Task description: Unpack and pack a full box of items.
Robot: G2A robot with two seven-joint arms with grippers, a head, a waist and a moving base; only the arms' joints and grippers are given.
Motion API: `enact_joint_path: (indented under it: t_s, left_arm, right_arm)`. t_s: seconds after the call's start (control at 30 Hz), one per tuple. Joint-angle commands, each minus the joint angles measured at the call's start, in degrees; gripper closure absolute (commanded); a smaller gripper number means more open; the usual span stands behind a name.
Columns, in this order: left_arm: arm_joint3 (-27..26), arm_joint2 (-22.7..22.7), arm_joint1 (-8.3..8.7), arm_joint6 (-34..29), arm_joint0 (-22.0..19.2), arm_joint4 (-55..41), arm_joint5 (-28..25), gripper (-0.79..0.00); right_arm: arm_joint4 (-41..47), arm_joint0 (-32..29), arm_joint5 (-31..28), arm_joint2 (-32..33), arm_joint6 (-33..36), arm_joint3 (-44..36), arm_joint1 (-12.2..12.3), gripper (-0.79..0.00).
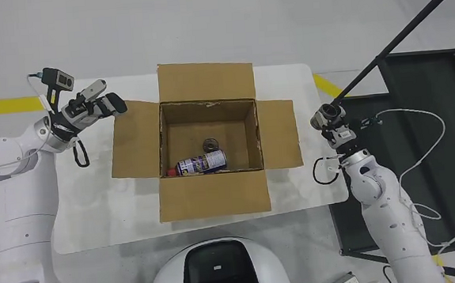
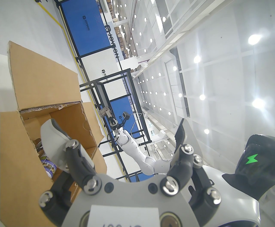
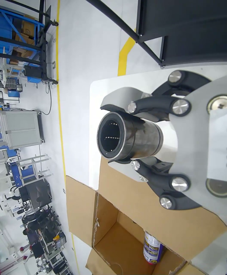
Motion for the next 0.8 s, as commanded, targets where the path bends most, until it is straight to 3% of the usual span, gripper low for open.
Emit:
enact_joint_path:
  t_s: [0.0,0.27,0.77]
  left_arm:
    - [0.0,0.0,0.0,0.0,0.0,0.0,0.0,-0.785]
    - [0.0,0.0,0.0,0.0,0.0,0.0,0.0,-0.785]
    - [0.0,0.0,0.0,0.0,0.0,0.0,0.0,-0.785]
  right_arm:
    - [0.0,0.0,0.0,0.0,0.0,0.0,0.0,0.0]
    - [-4.9,1.1,2.4,-0.7,-2.2,3.7,0.0,0.0]
    - [-15.6,15.3,3.0,-11.5,-28.8,39.6,-2.4,0.0]
